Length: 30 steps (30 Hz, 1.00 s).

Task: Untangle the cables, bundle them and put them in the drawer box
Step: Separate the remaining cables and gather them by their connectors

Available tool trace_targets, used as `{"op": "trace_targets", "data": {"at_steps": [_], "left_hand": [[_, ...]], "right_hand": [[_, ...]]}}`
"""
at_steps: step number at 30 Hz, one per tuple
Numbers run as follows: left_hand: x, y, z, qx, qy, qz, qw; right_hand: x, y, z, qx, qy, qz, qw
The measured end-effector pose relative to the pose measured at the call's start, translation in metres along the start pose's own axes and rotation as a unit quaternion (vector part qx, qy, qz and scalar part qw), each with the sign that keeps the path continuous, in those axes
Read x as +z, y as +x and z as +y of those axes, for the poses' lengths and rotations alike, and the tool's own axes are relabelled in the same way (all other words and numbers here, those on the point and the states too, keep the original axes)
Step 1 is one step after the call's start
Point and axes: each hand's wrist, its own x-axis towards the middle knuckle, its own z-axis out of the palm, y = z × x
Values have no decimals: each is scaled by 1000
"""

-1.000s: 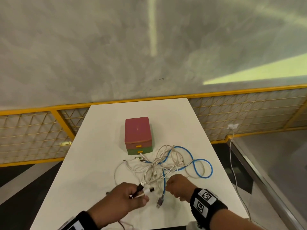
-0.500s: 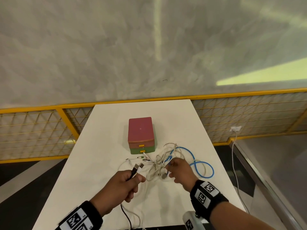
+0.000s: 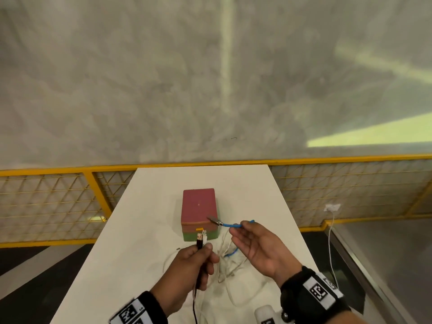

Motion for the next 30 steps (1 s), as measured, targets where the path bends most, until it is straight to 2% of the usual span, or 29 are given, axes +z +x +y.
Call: {"op": "trace_targets", "data": {"at_steps": [5,10,14,16,19,22,24,28,30], "left_hand": [[22,13,18,45,-174,38,983],[27,26,30,77,-173,71,979],[29,36,37,92,-185,69,976],[32,35,41,105,-203,60,972],[30,26,45,149,-227,62,960],[23,7,46,209,-148,47,965],[20,-7,48,229,-82,14,970],[4,-36,53,216,-80,-29,973],[-20,-48,57,150,-38,-39,987]], "right_hand": [[22,-13,12,-41,-1,-83,996],[37,-21,15,-98,-134,-77,983],[40,-26,28,-58,-165,-82,981],[37,-21,31,-11,-119,-82,989],[32,-9,24,45,8,-44,998],[29,1,8,55,87,-32,994],[29,10,1,65,88,-40,993],[18,28,-12,67,94,40,992],[3,33,-22,51,118,90,988]]}}
